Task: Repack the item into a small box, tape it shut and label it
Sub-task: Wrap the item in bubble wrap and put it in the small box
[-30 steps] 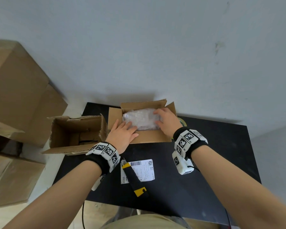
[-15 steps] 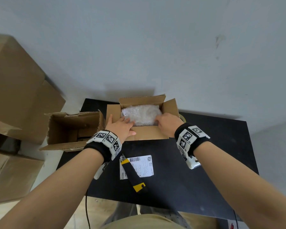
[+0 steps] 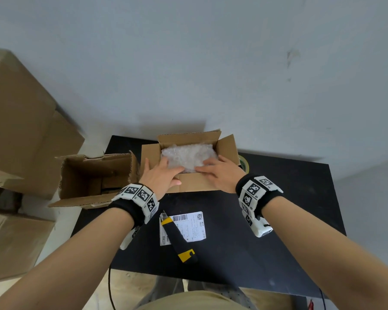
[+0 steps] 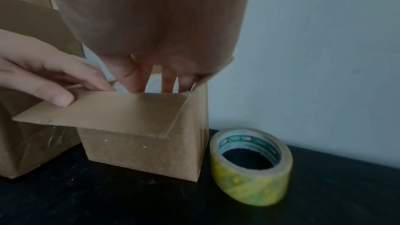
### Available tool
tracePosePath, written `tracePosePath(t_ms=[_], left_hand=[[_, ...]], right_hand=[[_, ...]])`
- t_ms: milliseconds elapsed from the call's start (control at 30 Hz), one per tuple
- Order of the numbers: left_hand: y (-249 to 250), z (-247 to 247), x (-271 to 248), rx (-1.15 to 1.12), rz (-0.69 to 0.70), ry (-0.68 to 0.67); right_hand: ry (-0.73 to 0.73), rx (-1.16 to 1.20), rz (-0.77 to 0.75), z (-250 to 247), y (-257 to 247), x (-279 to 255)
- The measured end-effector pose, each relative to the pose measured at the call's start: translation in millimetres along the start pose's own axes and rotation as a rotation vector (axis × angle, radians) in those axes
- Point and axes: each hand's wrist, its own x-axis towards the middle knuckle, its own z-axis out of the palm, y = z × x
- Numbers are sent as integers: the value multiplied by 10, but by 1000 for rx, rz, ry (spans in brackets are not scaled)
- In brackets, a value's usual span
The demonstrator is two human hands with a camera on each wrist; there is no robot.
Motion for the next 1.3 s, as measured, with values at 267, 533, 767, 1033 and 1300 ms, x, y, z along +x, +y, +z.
tracePosePath(t_ms=[267,533,767,1033,1300], left_hand=[[-30,101,-15,80,22,59],[6,49,6,102,8,104],[-10,-69,157,81,6,-80],[-19,-95,277,33,-20,-202],[23,-92,243,46,-34,-187]], right_hand=[[180,-147,6,191,76,-190],[362,114,115,64,-106,-1],[80,110,203,77,-244,297],[86,112,223,287,-213,350],[-42,100,304,198,-271,404]])
